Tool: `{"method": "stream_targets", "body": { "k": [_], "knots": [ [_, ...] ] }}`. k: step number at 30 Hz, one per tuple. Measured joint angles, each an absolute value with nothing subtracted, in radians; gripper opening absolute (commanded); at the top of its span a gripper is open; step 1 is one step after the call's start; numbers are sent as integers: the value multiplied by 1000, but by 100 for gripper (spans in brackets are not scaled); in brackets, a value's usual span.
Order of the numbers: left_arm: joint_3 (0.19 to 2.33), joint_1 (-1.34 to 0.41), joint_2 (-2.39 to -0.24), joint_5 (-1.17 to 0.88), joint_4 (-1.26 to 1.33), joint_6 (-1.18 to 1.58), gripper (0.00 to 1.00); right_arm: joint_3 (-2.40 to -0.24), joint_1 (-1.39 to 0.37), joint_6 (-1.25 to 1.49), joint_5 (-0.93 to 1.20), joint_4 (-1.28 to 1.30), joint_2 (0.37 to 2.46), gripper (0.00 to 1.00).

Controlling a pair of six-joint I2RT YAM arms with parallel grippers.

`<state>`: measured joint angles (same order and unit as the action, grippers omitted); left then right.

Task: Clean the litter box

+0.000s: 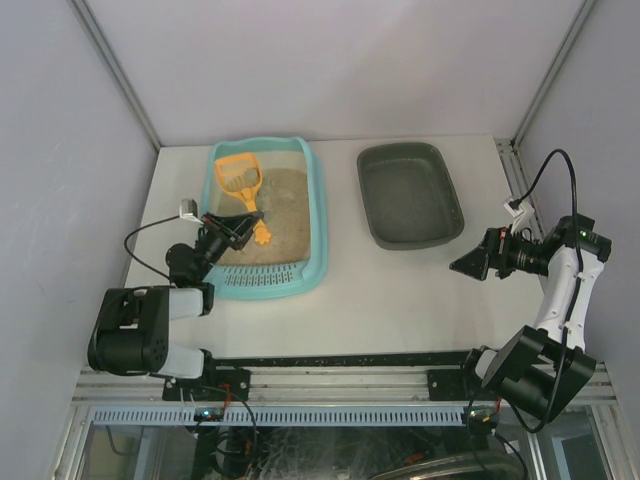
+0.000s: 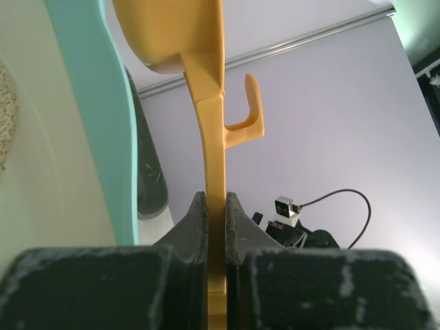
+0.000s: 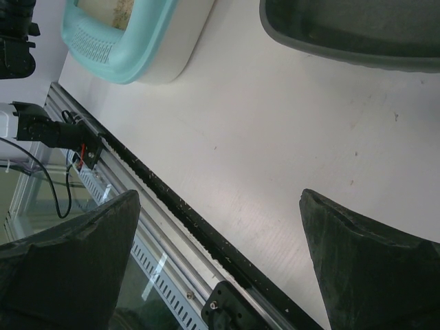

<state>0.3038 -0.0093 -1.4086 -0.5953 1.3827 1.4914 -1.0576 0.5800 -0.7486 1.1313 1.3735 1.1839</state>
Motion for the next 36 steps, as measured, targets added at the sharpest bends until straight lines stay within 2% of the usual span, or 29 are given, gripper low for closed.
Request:
{"method": "stream_targets", "body": {
  "k": [6,10,15,22,29,31,36],
  "knots": [
    [306,-16,-1411,-618,1316,1478,0,-1058,577,-748,1131,1373,1188,100],
    [282,92,-1408,-639,1338,1509,0,-1058,574,-748,1131,1374,1193,100],
    [348,52,-1440,-706,1313,1520,0,-1058,564,-748,1127,1372,1193,100],
    [395,13,-1290,-714,918,1310,0,-1058,562,-747,1125,1372,1193,100],
    [434,7,-1258,-740,850,1269,0,-1058,562,-743,1122,1371,1199,100],
    [495,-47,-1256,-736,735,1202,0,-1058,562,-741,1121,1368,1199,100],
    [815,-214,-1252,-656,246,932,0,-1058,564,-734,1115,1356,1199,100]
  ]
}}
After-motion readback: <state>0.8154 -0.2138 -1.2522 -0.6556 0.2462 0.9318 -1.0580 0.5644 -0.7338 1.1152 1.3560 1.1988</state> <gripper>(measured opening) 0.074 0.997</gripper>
